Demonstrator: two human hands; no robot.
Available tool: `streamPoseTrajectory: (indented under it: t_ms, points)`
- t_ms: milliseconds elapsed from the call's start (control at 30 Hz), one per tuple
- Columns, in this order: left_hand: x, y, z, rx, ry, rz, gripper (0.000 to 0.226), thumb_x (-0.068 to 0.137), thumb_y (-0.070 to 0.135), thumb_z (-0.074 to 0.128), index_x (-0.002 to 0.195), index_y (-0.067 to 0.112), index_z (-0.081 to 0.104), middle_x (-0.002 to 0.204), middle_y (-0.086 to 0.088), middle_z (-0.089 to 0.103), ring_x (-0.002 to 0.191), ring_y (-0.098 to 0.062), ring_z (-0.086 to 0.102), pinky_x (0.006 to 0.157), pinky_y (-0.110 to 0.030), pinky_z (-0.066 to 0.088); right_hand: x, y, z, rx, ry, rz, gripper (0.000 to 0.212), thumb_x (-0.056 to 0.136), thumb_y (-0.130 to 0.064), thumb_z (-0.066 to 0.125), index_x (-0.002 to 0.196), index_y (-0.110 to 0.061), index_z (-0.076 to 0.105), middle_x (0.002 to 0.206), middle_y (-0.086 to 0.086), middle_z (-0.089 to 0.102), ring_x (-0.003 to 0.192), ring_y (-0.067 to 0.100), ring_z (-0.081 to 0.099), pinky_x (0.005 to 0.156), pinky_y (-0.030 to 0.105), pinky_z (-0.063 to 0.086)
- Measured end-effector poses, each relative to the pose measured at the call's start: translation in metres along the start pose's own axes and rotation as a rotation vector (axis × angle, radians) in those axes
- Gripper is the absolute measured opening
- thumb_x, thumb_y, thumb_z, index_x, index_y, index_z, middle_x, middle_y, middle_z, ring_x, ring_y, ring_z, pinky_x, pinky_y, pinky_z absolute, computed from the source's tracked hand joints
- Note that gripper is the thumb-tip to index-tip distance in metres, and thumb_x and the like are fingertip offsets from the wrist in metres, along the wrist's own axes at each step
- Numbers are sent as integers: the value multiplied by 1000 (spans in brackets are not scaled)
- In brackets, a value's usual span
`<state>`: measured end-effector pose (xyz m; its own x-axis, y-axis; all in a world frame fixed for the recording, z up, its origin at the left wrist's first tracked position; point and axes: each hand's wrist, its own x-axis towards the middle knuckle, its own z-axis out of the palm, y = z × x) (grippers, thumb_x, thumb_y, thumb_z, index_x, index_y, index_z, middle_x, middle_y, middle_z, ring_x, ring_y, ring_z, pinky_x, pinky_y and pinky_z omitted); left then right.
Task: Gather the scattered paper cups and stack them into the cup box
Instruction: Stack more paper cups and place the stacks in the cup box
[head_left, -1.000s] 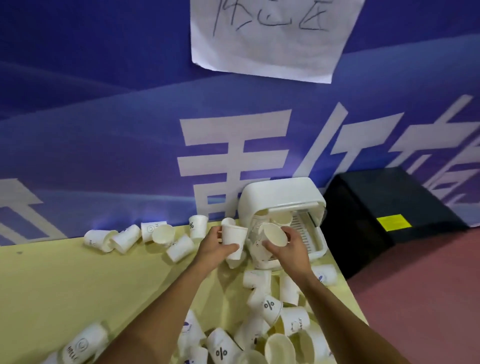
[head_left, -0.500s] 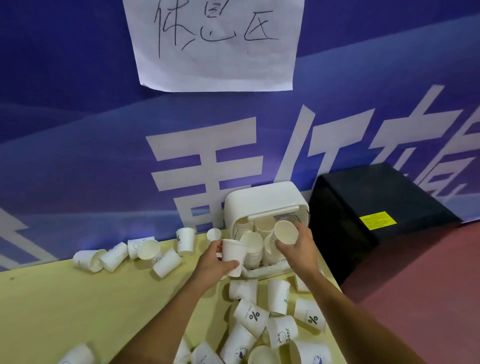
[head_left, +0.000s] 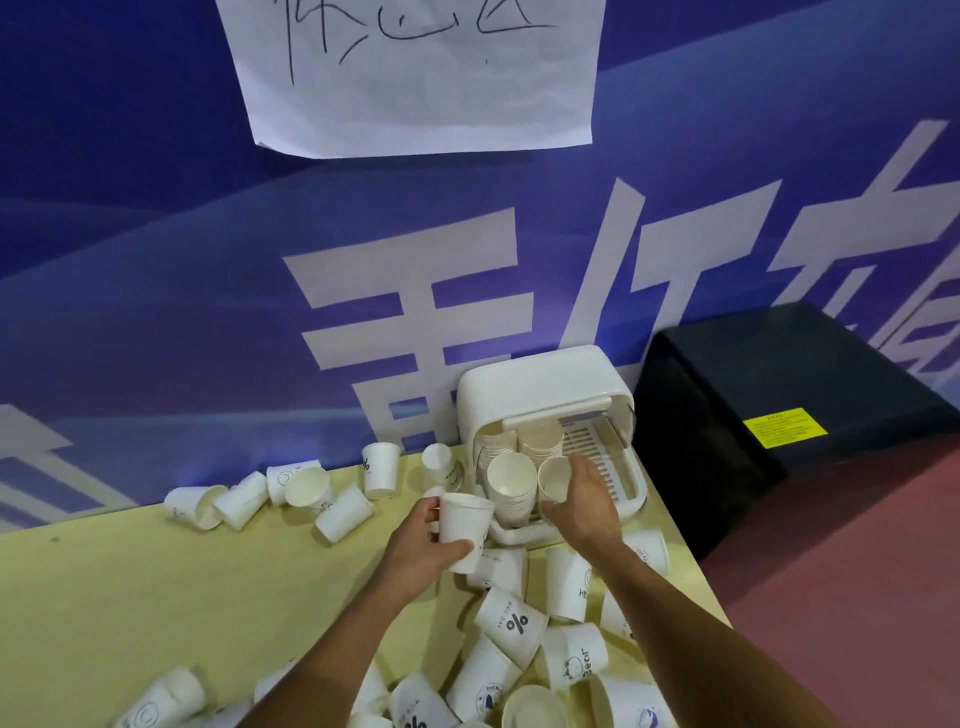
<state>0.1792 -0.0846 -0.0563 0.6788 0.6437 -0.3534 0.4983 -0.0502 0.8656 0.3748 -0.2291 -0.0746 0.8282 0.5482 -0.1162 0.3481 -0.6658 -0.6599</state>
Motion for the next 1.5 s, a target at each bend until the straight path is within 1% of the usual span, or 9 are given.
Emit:
streamPoseTrajectory:
  t_ms: [167, 300, 433, 567, 700, 800, 967, 1233, 1500]
  points:
    - [0, -3, -2, -16, 16, 1, 66, 75, 17, 80, 133, 22, 47, 123, 4, 57, 99, -18, 66, 83, -33, 55, -12, -5, 3, 38, 110, -68, 56, 88, -26, 68, 139, -12, 50, 144, 5, 51, 134, 22, 46, 110, 35, 40]
    - [-3, 6, -2, -33, 14, 11, 65, 77, 22, 80, 132, 28, 46, 118, 4, 59, 101, -17, 64, 84, -33, 54, -36, -22, -1, 262, 90, -79, 33, 91, -43, 65, 113, -18, 68, 108, -8, 70, 100, 8, 64, 87, 30, 52]
    - [-7, 15, 0, -29, -33, 41, 68, 74, 28, 80, 133, 35, 47, 116, 6, 62, 102, -13, 63, 86, -33, 54, -51, -35, 0, 449, -148, -45, 54, 79, -59, 76, 118, -25, 65, 100, -12, 71, 95, -2, 66, 89, 27, 56]
    - [-9, 25, 5, -39, -114, 75, 77, 66, 36, 80, 135, 38, 47, 112, 7, 64, 103, -11, 63, 89, -33, 55, -56, -47, -2, 471, -199, -45, 62, 77, -54, 81, 127, -25, 58, 103, -11, 69, 90, -1, 65, 76, 13, 50]
    - [-6, 28, 11, -29, -158, 81, 78, 67, 35, 83, 134, 45, 45, 112, 5, 62, 104, -10, 62, 94, -33, 53, -51, -45, -7, 456, -136, -51, 64, 75, -50, 81, 130, -28, 55, 115, -10, 67, 98, 2, 64, 84, 21, 54]
    - [-6, 25, 13, -13, -179, 45, 73, 71, 31, 84, 132, 41, 45, 116, 3, 59, 105, -11, 61, 86, -24, 51, -46, -34, -18, 510, 30, -27, 71, 74, -47, 82, 136, -28, 53, 122, -12, 63, 109, 6, 61, 93, 32, 55]
    - [-3, 10, 9, 24, -165, -19, 70, 70, 36, 82, 132, 30, 49, 116, 6, 60, 105, -11, 61, 88, -26, 49, -36, -29, -43, 520, 256, 17, 65, 77, -30, 81, 133, -33, 48, 116, -20, 56, 107, 4, 55, 90, 26, 46]
    - [-5, 1, -5, 58, -119, -71, 54, 79, 27, 78, 125, 31, 50, 115, 5, 59, 103, -11, 60, 71, -17, 44, -18, -19, -34, 336, 169, 17, 71, 80, -19, 80, 141, -22, 44, 129, -6, 53, 116, 11, 48, 94, 26, 38]
    - [-1, -9, -17, 45, -85, -90, 56, 76, 28, 81, 124, 29, 52, 114, 4, 60, 102, -12, 62, 72, -20, 45, -11, -16, -18, 170, 64, 35, 81, 84, -23, 78, 151, -13, 34, 154, 6, 39, 141, 24, 39, 112, 33, 34]
